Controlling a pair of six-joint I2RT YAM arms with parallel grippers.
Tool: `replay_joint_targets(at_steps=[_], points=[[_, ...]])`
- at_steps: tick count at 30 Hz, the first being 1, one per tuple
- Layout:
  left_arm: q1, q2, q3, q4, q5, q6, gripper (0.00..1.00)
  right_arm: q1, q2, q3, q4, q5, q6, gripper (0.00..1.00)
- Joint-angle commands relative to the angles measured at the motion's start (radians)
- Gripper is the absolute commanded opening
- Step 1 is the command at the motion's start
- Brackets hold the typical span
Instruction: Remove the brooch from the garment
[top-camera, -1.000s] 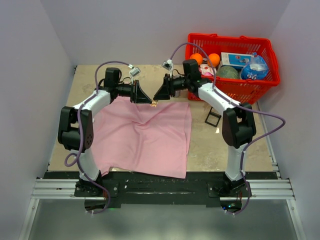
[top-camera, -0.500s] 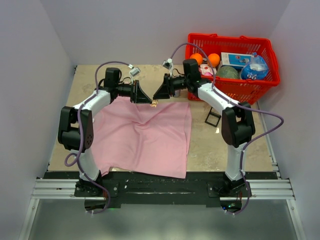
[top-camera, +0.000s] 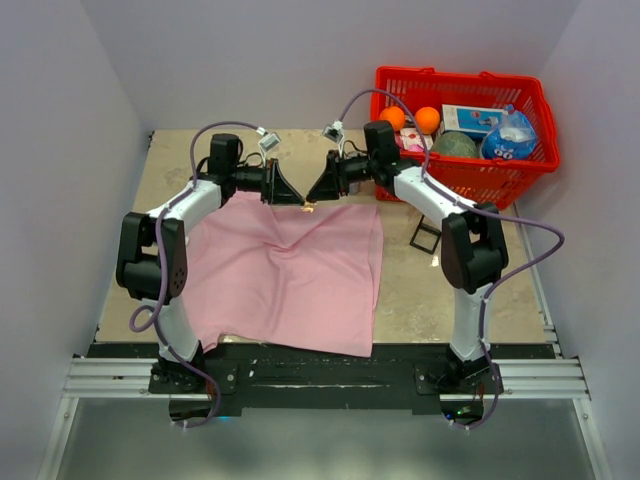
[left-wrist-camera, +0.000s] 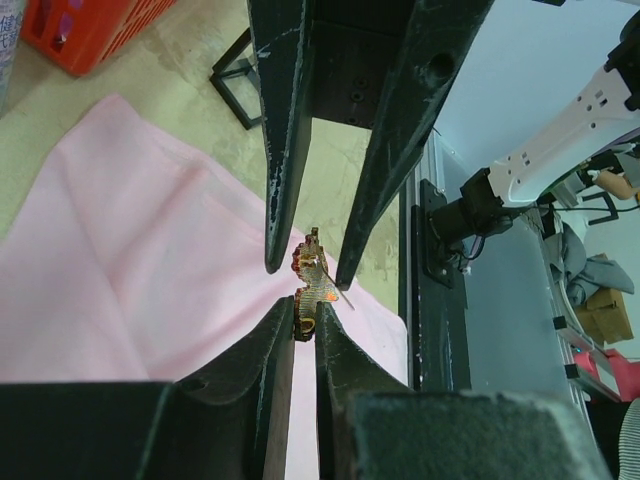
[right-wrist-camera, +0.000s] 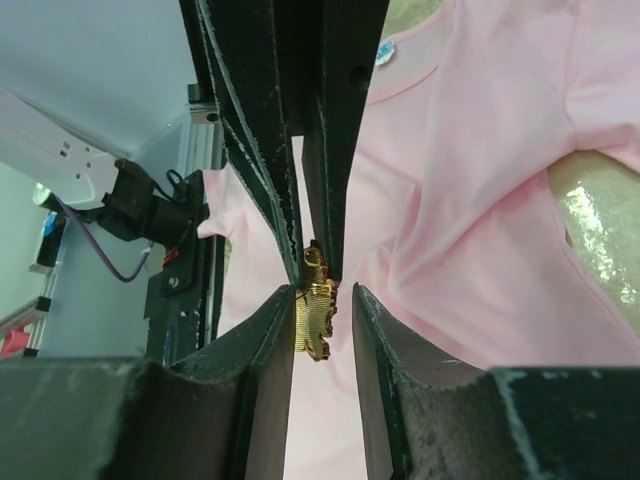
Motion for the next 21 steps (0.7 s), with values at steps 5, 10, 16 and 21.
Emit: replay_joint_targets(at_steps=[5, 10, 16, 21], points=[[-0.006, 0.006, 0.028, 0.085, 0.028, -0.040, 0.00, 0.016, 0.007, 0.051, -0.030, 0.053, -0.053, 0.29], [-0.006, 0.011, 0.030, 0.102, 0.028, -0.054, 0.00, 0.015, 0.006, 0.049, -0.027, 0.067, -0.053, 0.26], [-0.007, 0.015, 0.028, 0.118, 0.030, -0.071, 0.00, 0.016, 0.006, 0.051, -0.032, 0.074, -0.062, 0.24], [-0.007, 0.017, 0.027, 0.148, 0.031, -0.104, 0.00, 0.015, 0.004, 0.051, -0.036, 0.071, -0.075, 0.22]])
